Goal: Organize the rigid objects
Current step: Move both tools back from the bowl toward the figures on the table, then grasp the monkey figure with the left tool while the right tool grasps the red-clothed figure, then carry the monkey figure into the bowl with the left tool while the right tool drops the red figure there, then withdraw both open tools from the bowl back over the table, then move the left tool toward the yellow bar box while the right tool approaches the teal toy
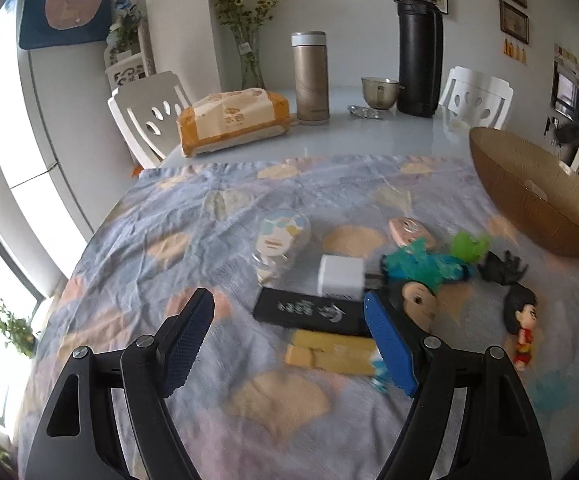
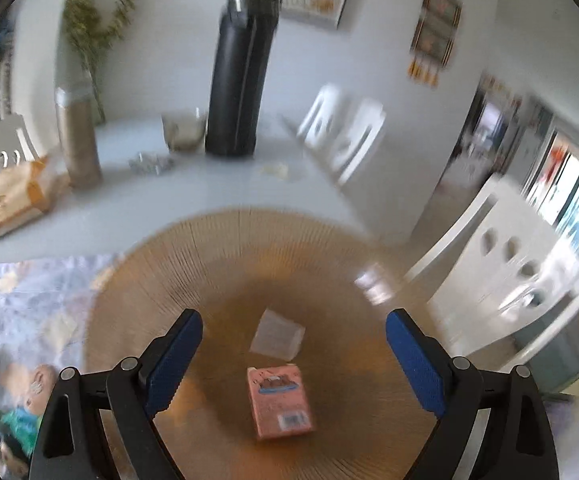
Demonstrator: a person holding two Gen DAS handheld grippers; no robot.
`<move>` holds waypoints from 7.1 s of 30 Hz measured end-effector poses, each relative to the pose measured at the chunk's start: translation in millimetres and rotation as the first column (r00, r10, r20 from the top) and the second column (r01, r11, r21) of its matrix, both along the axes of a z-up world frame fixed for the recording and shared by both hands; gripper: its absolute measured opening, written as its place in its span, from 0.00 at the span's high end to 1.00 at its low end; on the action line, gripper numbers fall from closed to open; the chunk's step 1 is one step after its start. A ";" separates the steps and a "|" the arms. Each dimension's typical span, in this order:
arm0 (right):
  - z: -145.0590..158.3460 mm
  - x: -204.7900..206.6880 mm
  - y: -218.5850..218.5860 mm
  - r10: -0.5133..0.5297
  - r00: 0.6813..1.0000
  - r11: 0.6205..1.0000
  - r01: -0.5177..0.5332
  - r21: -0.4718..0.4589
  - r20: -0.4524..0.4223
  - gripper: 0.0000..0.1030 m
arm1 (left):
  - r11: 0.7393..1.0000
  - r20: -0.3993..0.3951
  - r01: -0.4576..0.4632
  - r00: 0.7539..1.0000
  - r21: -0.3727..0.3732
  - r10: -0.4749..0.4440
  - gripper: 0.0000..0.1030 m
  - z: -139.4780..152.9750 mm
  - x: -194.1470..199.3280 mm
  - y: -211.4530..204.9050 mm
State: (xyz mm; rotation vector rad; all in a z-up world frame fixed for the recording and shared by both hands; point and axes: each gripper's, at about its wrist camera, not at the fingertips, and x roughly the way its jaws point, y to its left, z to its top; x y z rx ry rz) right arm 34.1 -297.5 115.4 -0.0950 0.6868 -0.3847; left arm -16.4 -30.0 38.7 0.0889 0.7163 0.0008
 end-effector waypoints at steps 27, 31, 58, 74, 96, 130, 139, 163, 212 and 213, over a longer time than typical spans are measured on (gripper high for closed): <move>-98.2 -95.5 78.7 0.372 0.925 0.899 -0.337 0.279 -0.080 0.00 | 0.948 -0.067 0.020 0.997 -0.319 -0.044 0.24 -9.8 -24.7 25.3; -97.0 -100.6 82.6 0.386 0.920 0.897 -0.357 0.262 -0.069 0.00 | 0.950 -0.071 0.040 0.995 -0.309 -0.065 0.24 -11.2 -25.0 19.5; -82.2 -95.5 17.8 0.396 0.917 0.718 -0.270 0.641 -0.057 0.21 | 0.939 -0.185 0.294 0.927 -0.176 -0.325 0.32 -16.1 21.5 -39.1; -105.1 -54.5 77.9 0.379 0.908 0.834 -0.253 0.490 -0.177 0.64 | 0.934 -0.115 0.314 0.935 -0.171 -0.336 0.65 -10.8 15.0 -36.9; -99.2 -78.2 35.0 0.375 0.926 0.702 -0.247 0.668 -0.051 0.40 | 0.922 -0.060 0.291 0.947 -0.253 -0.316 0.65 -2.1 12.2 -19.4; 18.8 -64.6 -49.6 0.062 0.994 0.830 -0.103 0.548 0.093 0.72 | 0.813 0.063 0.511 0.855 -0.277 -0.516 0.65 86.7 72.7 -153.7; -32.6 -36.2 -70.5 0.042 0.995 0.759 0.031 0.650 -0.095 0.69 | 0.823 -0.011 0.507 0.850 -0.255 -0.527 0.50 66.8 89.4 -184.9; -55.4 -99.5 70.4 0.363 0.932 0.871 -0.338 0.355 -0.003 0.19 | 0.984 0.090 -0.020 0.995 -0.178 0.037 0.20 29.9 -47.3 63.5; -111.9 -134.5 84.2 0.615 0.769 0.777 -0.553 0.300 -0.174 0.45 | 0.977 -0.237 -0.083 0.971 -0.195 0.036 0.53 -27.5 10.0 -27.5; -111.7 -134.8 83.7 0.622 0.764 0.770 -0.559 0.307 -0.170 0.45 | 0.976 -0.238 -0.067 0.971 -0.209 0.015 0.58 -26.6 9.2 -24.1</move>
